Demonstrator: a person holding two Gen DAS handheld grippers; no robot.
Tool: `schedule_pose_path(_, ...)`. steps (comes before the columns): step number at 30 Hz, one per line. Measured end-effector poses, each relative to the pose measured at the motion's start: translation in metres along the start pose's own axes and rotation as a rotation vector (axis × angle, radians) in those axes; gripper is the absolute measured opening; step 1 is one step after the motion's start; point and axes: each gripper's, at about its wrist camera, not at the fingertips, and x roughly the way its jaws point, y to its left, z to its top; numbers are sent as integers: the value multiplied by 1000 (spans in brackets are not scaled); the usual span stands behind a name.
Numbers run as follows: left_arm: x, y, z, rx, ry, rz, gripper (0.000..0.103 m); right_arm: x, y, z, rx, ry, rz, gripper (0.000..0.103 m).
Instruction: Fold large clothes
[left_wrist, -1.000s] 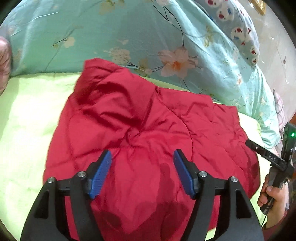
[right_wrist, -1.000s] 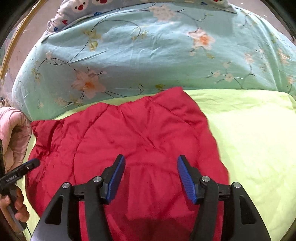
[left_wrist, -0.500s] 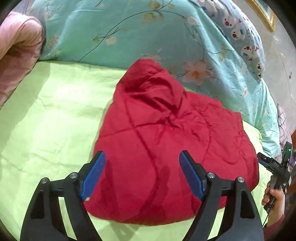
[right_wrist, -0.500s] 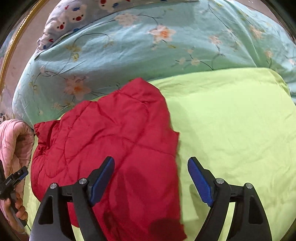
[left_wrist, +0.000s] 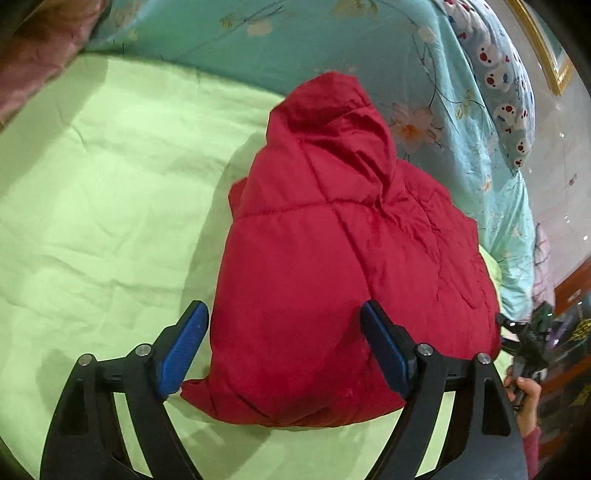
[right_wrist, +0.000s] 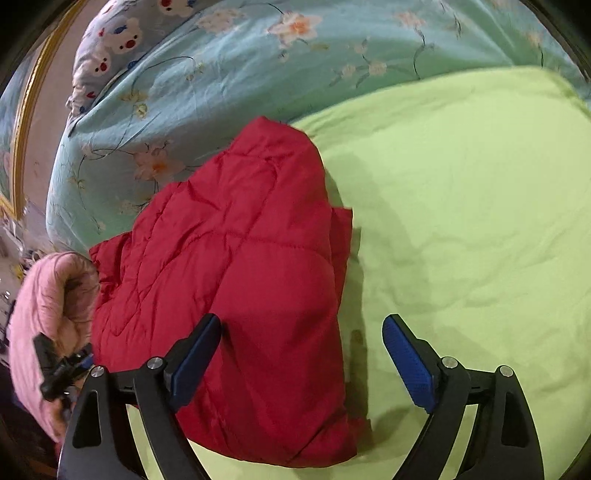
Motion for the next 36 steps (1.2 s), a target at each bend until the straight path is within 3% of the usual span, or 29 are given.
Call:
schedule_pose_path(6,13,18,-5,-72,10,-80,103,22,-11,-2,54,56,61,97)
schedule_pose_path(15,34,31,-9,-206,63,-211,103,43,-12,-1,104,104,159,99)
schedule_pose_path(22,45,25,-8,-240,64,-248,103,56,-3,-2,117,143,233,100)
schedule_pose_path(24,46,25,-8,-238,60,-259,103,58,2,-2,106,146,219,100)
schedule_pose_path(29,41,20,-10,-211,13,-301,81,57,4,-3,88,148,210,93)
schedule_pose_path(34,33,11,-9,-164,-4,-298,58,49,10,-4,45,130,213,67)
schedule_pose_path(36,28,7,-8,-141,-16,-293,54,44,14,-4,37,122,220,56)
